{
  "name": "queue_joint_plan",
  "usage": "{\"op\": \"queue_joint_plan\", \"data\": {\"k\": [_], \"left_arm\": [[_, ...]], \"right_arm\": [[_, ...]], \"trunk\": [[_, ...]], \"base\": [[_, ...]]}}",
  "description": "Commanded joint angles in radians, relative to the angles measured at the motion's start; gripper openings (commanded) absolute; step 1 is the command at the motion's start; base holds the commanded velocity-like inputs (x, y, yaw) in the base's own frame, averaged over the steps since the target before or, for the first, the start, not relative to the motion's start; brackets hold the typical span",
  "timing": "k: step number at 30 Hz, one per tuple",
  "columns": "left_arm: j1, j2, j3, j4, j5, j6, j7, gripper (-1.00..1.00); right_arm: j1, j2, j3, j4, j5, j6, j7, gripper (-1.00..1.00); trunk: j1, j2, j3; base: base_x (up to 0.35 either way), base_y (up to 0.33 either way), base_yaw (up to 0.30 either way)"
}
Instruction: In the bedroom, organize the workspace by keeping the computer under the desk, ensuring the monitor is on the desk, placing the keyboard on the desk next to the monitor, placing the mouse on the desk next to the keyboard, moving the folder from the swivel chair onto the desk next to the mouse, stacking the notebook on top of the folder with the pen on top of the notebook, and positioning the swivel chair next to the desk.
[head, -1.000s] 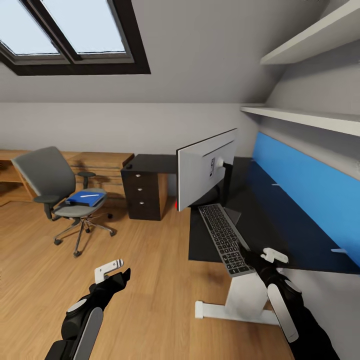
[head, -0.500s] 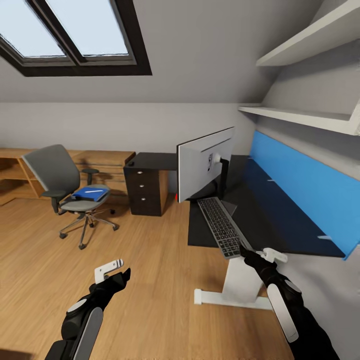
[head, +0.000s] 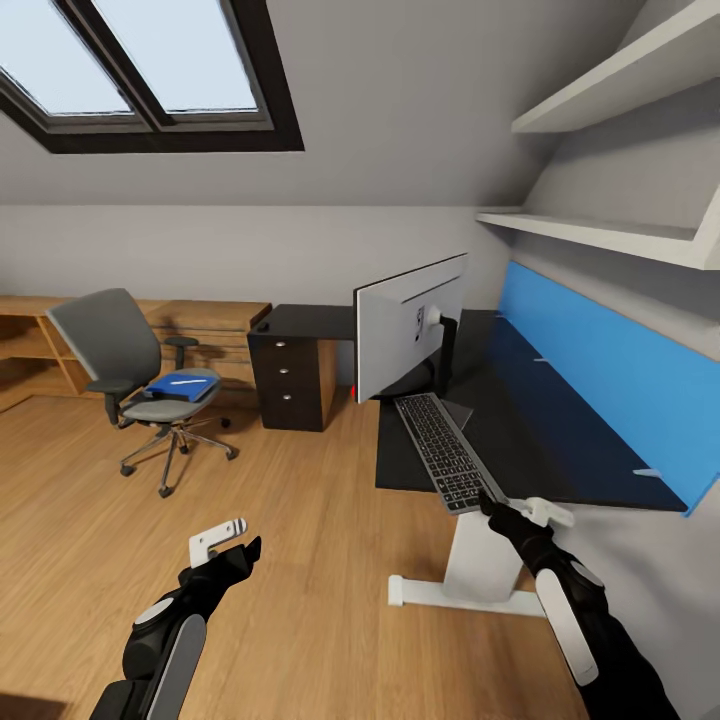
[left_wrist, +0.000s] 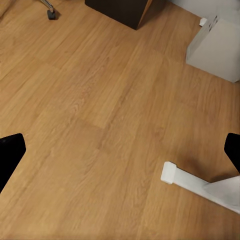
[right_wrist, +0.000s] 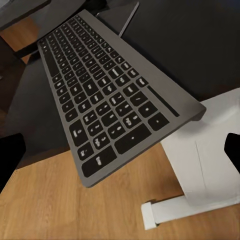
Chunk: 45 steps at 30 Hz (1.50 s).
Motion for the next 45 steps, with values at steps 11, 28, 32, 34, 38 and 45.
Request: {"op": "queue_joint_plan", "data": {"k": [11,28,32,34,38,45], "left_arm": [[-0.001,-0.001,0.001,-0.001,0.011,0.005,0.007,1.0],[-0.001,-0.002,-0.008,-0.007,0.011,0.004,0.007,1.0],[-0.001,-0.002,-0.041,-0.017,0.01,0.005,0.01,1.0],[-0.001,-0.002,-0.055,-0.019,0.01,0.005,0.012,1.0],[-0.001,-0.002,-0.064,-0.02,0.01,0.005,0.013,1.0],[-0.001,0.0,-0.068,-0.021,0.009,0.006,0.015,1.0]], "right_arm": [[0.0,0.003,-0.176,0.101,-0.088,0.014,0.199,1.0],[0.0,-0.01,-0.225,0.29,-0.546,0.017,0.281,1.0],[0.0,-0.017,-0.224,0.295,-0.59,0.018,0.281,1.0],[0.0,-0.019,-0.223,0.291,-0.601,0.018,0.282,1.0],[0.0,-0.02,-0.222,0.288,-0.607,0.019,0.29,1.0],[0.0,-0.031,-0.219,0.286,-0.605,0.019,0.374,1.0]], "trunk": [[0.0,-0.001,-0.001],[0.0,-0.001,-0.001],[0.008,-0.015,-0.007],[0.015,-0.029,-0.014],[0.031,-0.057,-0.026],[0.057,-0.106,-0.048]], "base": [[0.0,0.0,0.0],[0.0,0.0,0.0],[0.0,0.0,0.0],[0.0,0.0,0.0],[0.0,0.0,0.0],[0.0,0.0,0.0]]}}
